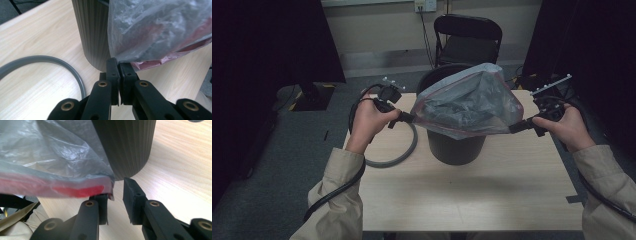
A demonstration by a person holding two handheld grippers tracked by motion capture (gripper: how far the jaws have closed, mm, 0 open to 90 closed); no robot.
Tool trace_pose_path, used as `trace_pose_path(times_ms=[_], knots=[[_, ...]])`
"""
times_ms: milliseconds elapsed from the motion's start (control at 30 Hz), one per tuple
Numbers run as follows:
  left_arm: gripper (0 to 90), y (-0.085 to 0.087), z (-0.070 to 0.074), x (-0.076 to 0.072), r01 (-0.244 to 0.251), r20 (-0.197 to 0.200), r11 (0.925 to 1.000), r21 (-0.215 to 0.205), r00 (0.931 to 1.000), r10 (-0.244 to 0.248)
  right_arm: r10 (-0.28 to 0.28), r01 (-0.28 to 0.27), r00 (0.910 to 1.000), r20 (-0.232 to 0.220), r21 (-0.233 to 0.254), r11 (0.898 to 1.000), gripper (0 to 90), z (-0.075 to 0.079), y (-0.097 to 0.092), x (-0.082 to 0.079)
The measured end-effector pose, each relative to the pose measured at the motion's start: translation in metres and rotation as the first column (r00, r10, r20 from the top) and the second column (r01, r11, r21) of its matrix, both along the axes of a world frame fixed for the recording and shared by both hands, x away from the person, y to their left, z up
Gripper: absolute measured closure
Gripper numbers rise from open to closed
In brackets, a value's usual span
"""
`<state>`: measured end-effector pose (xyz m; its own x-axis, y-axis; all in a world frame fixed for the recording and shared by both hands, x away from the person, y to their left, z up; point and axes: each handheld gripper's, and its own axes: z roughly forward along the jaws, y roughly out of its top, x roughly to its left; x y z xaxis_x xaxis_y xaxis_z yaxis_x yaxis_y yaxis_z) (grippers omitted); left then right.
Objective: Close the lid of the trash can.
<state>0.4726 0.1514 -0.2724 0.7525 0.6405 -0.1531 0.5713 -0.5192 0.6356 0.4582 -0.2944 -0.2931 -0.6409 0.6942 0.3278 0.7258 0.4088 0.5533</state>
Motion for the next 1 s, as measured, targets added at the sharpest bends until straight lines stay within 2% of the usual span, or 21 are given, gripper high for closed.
trace_pose_path(times_ms=[67,267,333,400,467,567,733,800,900,967,1000], knots=[[87.4,-0.001,0.002,-0.001,-0.004,0.007,1.0000,-0.002,1.0000,0.004,0.001,-0.002,0.9997,0.023,0.002,1.000,65.1,0.005,0.000,0.000],[87.0,-0.003,0.004,0.000,-0.014,0.025,0.9999,0.002,0.9996,0.014,0.026,-0.027,0.9989,0.038,0.010,1.000,61.4,0.017,0.003,-0.003],[87.3,-0.003,0.004,0.001,-0.014,0.023,0.9999,-0.001,0.9996,0.014,0.035,-0.036,0.9980,0.052,0.023,0.999,68.6,0.021,0.003,-0.003],[87.1,-0.004,0.004,0.002,-0.012,0.027,0.9999,-0.001,0.9996,0.012,0.030,-0.033,0.9969,0.072,0.038,0.999,70.5,0.024,0.004,-0.003],[87.1,-0.005,0.005,0.002,-0.014,0.032,0.9999,0.008,0.9994,0.013,0.046,-0.050,0.9961,0.075,0.042,0.998,75.5,0.025,0.005,-0.002],[86.8,-0.005,0.006,0.003,-0.011,0.035,0.9999,0.004,0.9993,0.011,0.040,-0.044,0.9962,0.077,0.049,0.998,86.1,0.026,0.007,0.000],[72.5,-0.001,0.007,0.003,-0.007,0.069,0.9998,-0.020,0.9975,0.008,0.036,-0.039,0.9974,0.063,0.046,0.998,89.6,0.025,0.006,0.004],[63.1,0.000,0.008,0.001,-0.009,0.095,0.9996,-0.025,0.9955,0.011,0.035,-0.037,0.9977,0.057,0.042,0.998,90.0,0.024,0.007,0.004],[56.4,0.002,0.011,0.000,-0.017,0.113,0.9994,-0.029,0.9933,0.020,0.032,-0.033,0.9983,0.049,0.023,0.999,90.0,0.024,0.008,0.003],[48.3,0.003,0.014,-0.001,-0.021,0.146,0.9992,-0.035,0.9889,0.026,0.028,-0.028,0.9984,0.048,0.012,1.000,90.0,0.025,0.009,0.003],[47.3,0.004,0.015,-0.002,-0.019,0.144,0.9992,-0.036,0.9893,0.024,0.031,-0.031,0.9986,0.044,0.003,1.000,90.0,0.025,0.011,0.003]])
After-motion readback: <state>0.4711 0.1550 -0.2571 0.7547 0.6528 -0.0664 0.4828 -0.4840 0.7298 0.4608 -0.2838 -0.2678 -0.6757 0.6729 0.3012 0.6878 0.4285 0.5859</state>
